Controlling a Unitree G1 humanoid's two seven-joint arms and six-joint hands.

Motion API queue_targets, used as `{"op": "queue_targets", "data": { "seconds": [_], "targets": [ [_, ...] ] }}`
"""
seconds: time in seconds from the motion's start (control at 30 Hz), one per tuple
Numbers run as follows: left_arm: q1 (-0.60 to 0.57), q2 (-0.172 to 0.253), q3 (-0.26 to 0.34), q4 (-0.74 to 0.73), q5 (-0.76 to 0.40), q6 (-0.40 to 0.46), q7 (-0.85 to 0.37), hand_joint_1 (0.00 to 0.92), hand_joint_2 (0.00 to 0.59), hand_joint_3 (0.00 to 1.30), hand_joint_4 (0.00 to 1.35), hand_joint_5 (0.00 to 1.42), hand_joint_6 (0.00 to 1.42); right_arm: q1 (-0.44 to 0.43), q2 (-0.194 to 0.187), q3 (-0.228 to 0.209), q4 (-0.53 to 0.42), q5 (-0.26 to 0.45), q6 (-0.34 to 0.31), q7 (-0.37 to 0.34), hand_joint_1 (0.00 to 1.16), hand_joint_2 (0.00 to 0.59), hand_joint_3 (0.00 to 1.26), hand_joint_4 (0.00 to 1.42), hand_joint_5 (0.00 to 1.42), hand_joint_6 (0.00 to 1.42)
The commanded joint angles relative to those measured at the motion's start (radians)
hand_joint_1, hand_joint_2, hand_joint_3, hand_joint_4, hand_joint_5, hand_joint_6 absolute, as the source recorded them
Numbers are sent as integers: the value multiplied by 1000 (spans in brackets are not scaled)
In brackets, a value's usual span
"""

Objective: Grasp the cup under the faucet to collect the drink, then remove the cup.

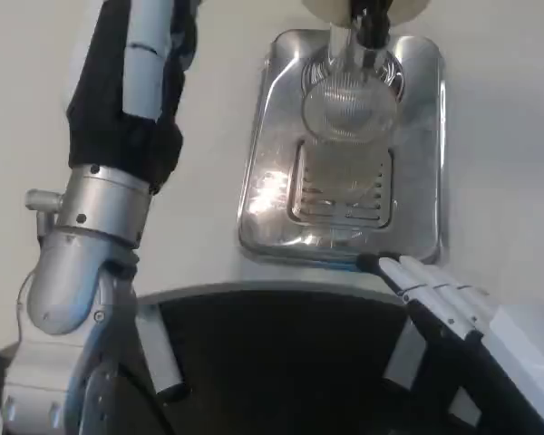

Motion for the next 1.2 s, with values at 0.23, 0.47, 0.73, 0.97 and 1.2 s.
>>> {"op": "queue_targets", "data": {
  "seconds": [0.23, 0.47, 0.73, 0.97, 1.2],
  "targets": [
    [-41, -73, -41, -101, -55, 160, 28, 0, 220, 0, 0, 0, 0, -16, -23, 3, 32, -8, -30, -32, 491, 341, 82, 74, 107, 211],
    [-71, -86, -76, -80, -16, 167, 26, 0, 222, 0, 0, 0, 0, -7, -20, 3, 44, -12, -29, -57, 486, 341, 78, 74, 107, 211],
    [-79, -102, -110, -77, 9, 177, 14, 0, 225, 0, 0, 0, 0, 6, -7, 22, 45, -37, -21, -76, 484, 347, 78, 74, 107, 211],
    [-70, -94, -164, -95, 63, 183, 4, 0, 228, 0, 0, 0, 0, 22, 8, 17, 36, -36, -11, -80, 488, 353, 82, 76, 107, 211],
    [-47, -117, -197, -103, 69, 195, -7, 0, 230, 0, 0, 0, 0, 62, 12, 14, 20, -31, -22, -86, 487, 357, 83, 76, 107, 212]
  ]
}}
